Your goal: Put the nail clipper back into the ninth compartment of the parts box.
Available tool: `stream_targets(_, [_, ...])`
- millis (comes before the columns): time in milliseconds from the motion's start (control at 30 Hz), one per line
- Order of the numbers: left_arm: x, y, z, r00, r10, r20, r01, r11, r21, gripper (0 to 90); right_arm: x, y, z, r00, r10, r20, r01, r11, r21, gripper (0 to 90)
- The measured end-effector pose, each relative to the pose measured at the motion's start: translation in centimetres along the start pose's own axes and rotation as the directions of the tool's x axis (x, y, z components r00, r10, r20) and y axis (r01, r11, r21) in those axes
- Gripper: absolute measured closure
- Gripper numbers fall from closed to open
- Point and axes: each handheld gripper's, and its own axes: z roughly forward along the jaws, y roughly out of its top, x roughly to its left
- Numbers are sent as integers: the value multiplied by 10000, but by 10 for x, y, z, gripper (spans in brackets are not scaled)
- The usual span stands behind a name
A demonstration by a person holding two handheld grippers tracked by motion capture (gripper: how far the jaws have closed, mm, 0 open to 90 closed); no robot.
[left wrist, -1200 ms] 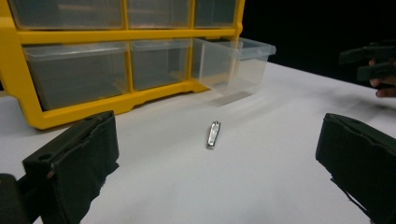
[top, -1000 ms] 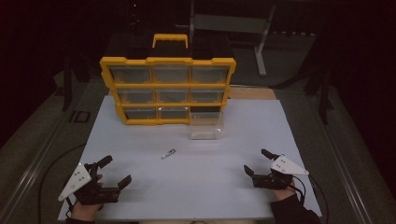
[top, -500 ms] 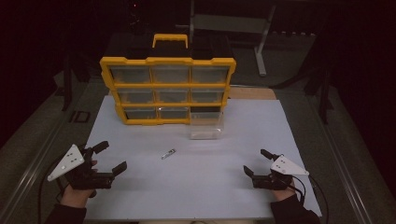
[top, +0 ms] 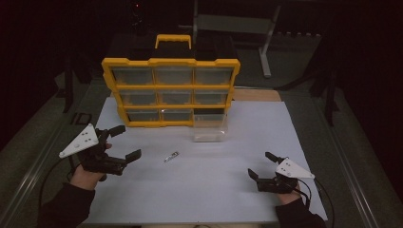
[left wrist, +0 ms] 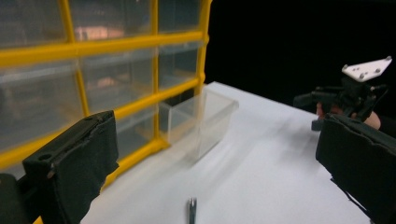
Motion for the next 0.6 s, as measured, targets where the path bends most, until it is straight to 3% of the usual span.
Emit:
stream_targets(200, [4,5,13,9994,100,327,-97,9999,-89,0,0,0,0,10000,-7,-20,7,10000,-2,93])
stream_targets(433, [4,-3,48,9984,-9,566,-23,9984,563,0,0,-1,0,10000,1,-48,-1,10000,-7,93])
stream_targets(600, [4,-10,64,9995,49,310,-75,9964,840,0,0,-1,0,10000,-7,-44,7,10000,9,93])
